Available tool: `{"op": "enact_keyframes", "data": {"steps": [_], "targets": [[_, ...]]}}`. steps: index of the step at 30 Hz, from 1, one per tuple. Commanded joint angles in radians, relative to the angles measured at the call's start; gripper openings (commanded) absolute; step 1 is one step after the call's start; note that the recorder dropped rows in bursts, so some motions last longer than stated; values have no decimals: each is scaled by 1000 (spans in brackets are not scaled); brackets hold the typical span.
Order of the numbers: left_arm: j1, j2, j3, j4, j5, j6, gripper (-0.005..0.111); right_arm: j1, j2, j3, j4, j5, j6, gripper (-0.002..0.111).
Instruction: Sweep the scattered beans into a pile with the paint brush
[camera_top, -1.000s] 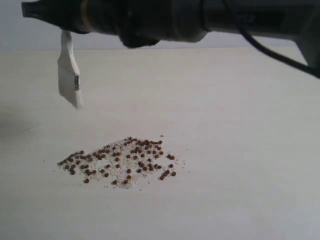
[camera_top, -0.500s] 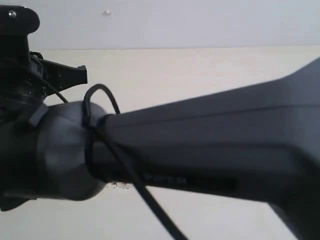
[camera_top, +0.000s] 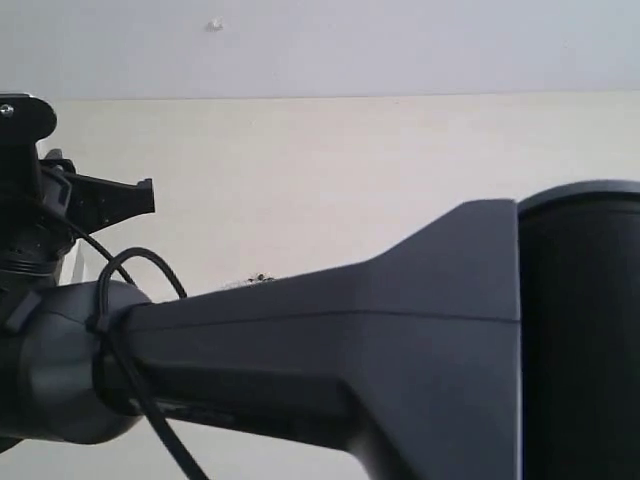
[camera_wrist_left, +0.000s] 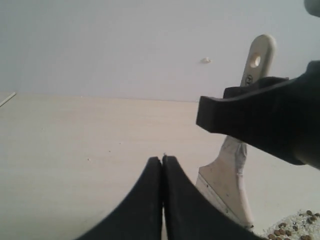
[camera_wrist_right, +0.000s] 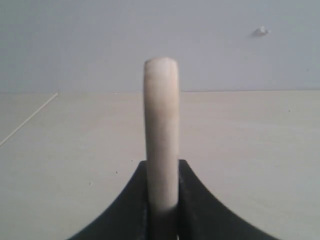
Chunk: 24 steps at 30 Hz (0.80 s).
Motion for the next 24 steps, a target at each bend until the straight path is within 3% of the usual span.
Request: {"op": "enact_keyframes", "data": {"steps": [1, 11, 24], "targets": [[1, -7, 1, -5, -3, 4, 0, 5, 47, -45, -22, -5, 3, 0], [1, -7, 1, -5, -3, 4, 0, 5, 108, -56, 47, -16, 1, 0], [1, -7, 1, -5, -3, 4, 0, 5, 101, -56, 193, 235, -74, 0]]}}
